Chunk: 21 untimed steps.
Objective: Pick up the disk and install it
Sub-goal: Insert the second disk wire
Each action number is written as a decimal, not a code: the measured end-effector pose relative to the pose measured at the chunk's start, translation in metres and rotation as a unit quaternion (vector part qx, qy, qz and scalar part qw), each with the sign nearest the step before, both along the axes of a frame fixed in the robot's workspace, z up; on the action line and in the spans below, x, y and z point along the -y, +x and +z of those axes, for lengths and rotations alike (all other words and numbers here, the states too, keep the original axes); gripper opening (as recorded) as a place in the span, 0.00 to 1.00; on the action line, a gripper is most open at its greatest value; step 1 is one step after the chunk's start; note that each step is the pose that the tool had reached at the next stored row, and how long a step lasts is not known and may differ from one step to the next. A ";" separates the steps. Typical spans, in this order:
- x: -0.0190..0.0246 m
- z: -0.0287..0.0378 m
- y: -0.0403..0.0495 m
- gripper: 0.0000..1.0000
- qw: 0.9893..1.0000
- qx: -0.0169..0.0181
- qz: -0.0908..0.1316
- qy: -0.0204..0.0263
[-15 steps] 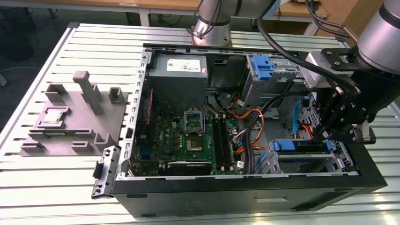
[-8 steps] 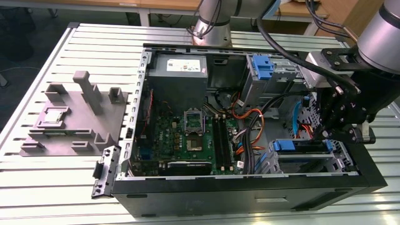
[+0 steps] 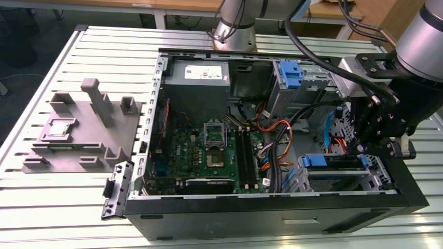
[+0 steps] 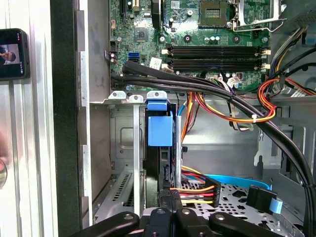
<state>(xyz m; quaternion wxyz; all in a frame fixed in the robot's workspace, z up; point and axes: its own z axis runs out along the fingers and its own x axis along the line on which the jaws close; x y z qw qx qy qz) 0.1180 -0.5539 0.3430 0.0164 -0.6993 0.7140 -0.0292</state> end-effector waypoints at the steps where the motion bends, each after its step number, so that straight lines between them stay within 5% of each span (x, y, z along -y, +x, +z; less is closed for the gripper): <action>1: 0.0000 0.0000 0.0000 0.10 1.000 0.000 0.000 0.000; 7: 0.0000 0.0000 -0.0032 0.10 1.000 0.000 0.000 0.000; 14: 0.0000 0.0000 -0.0180 0.10 1.000 0.000 0.000 0.000; 21: -0.0002 0.0010 -0.0185 0.10 1.000 0.000 0.000 0.000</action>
